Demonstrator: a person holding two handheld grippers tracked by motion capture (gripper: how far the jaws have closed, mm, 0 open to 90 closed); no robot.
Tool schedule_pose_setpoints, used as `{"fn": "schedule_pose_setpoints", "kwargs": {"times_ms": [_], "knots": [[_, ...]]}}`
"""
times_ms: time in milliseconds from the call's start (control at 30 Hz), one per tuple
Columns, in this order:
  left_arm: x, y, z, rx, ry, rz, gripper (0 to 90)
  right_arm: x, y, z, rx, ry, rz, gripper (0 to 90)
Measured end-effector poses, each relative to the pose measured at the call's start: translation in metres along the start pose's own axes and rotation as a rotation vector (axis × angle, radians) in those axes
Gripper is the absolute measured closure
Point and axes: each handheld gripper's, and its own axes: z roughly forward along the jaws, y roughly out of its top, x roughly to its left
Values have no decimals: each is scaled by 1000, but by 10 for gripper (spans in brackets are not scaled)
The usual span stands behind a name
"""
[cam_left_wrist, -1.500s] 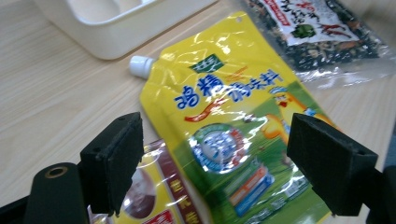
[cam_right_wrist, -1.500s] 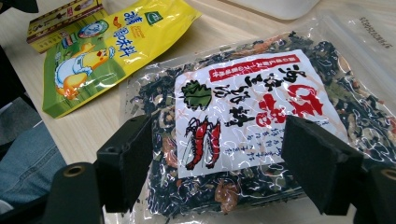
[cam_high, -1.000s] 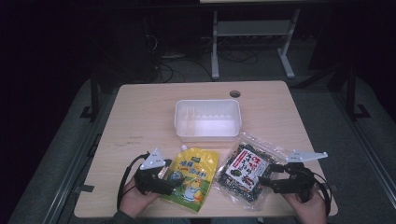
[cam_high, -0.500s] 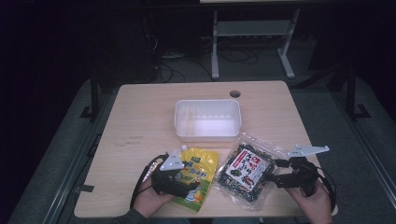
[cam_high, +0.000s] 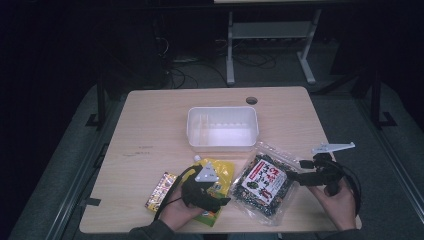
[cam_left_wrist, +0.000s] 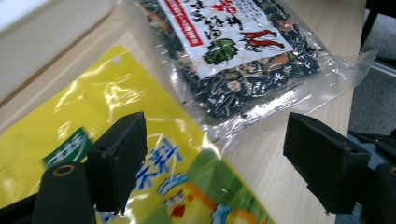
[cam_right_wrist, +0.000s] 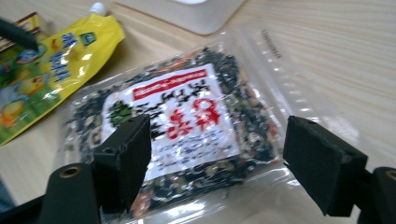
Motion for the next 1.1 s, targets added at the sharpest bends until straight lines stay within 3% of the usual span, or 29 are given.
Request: {"fn": "schedule_pose_setpoints", "kwargs": {"times_ms": [433, 600, 1100], "knots": [[-10, 19, 31, 85, -47, 27, 294, -27, 13, 13, 57, -59, 56, 232], [-11, 22, 37, 89, -44, 25, 302, -40, 12, 16, 88, -67, 105, 241], [-10, 28, 54, 133, -56, 25, 356, -65, 8, 19, 142, -98, 175, 281]]}}
